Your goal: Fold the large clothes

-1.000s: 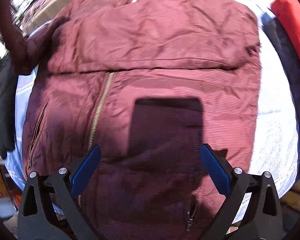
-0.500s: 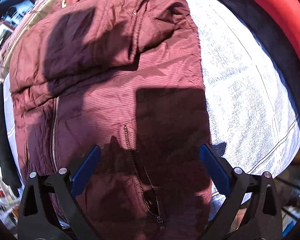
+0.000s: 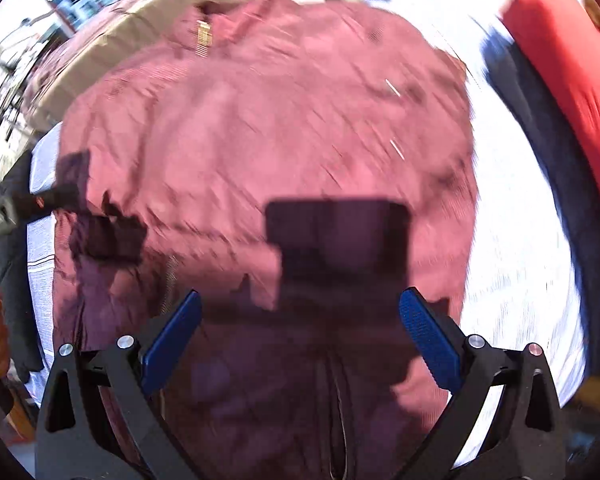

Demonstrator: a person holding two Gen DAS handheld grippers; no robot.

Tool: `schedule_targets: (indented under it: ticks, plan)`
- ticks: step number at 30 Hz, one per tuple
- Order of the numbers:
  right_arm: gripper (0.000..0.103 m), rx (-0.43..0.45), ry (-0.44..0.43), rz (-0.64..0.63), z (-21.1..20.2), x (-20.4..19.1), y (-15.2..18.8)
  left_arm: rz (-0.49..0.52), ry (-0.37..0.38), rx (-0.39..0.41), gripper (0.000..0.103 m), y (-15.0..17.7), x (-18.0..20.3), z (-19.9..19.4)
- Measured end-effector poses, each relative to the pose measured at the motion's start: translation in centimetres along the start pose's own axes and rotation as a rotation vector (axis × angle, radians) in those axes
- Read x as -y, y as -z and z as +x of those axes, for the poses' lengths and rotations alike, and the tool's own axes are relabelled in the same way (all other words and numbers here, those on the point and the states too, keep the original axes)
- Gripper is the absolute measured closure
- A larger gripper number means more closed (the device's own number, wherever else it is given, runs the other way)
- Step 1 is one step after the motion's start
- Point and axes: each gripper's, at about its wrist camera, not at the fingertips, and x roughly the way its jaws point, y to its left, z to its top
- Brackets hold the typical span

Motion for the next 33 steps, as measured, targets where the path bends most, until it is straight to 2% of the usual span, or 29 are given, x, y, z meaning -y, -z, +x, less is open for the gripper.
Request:
schedule_targets:
  ticks: [3, 5, 8, 11, 13, 14, 15, 20, 25, 33]
  plan:
    - [0.005, 0.007, -0.001, -0.049, 1.2, -2.1, -1.9, 0.078, -0.057, 0.009, 0.020, -0.8, 0.6, 0.7]
    - [0.005, -0.001, 0.028, -0.074, 2.4, -2.6, -2.8, 0.124, -0.083, -0.001, 0.020, -1.5, 1.5, 1.5]
    - [0.005, -0.062, 0.074, -0.062, 4.6, -2.6, -4.9, 0.193, -0.106, -0.024, 0.010, -2.3, 3.0, 3.0]
    - [0.005, -0.117, 0.111, -0.057, 6.8, -2.7, -5.4, 0.248, -0.149, -0.042, 0.006, -2.8, 3.8, 4.7]
    - [0.005, -0.129, 0.118, -0.078, 7.9, -2.9, -5.8, 0.250, -0.158, -0.064, 0.006, -3.2, 3.8, 5.8]
    - [0.005, -0.131, 0.126, -0.090, 8.3, -3.0, -5.8, 0.180, -0.161, -0.040, 0.005, -3.3, 3.7, 6.3]
    - [0.005, -0.131, 0.126, -0.090, 8.3, -3.0, -5.8, 0.171, -0.160, -0.055, 0.005, -3.5, 3.5, 6.9]
    - [0.004, -0.132, 0.160, -0.096, 10.6, -3.5, -6.4, 0.168, -0.162, -0.084, 0.005, -4.4, 3.0, 8.6]
    - [0.004, -0.122, 0.206, -0.089, 12.7, -5.5, -7.0, 0.167, -0.146, -0.053, 0.004, -4.5, 2.5, 9.5]
    - [0.004, -0.101, 0.244, -0.066, 14.8, -6.4, -7.1, 0.143, -0.137, -0.007, 0.004, -4.0, 1.5, 10.2]
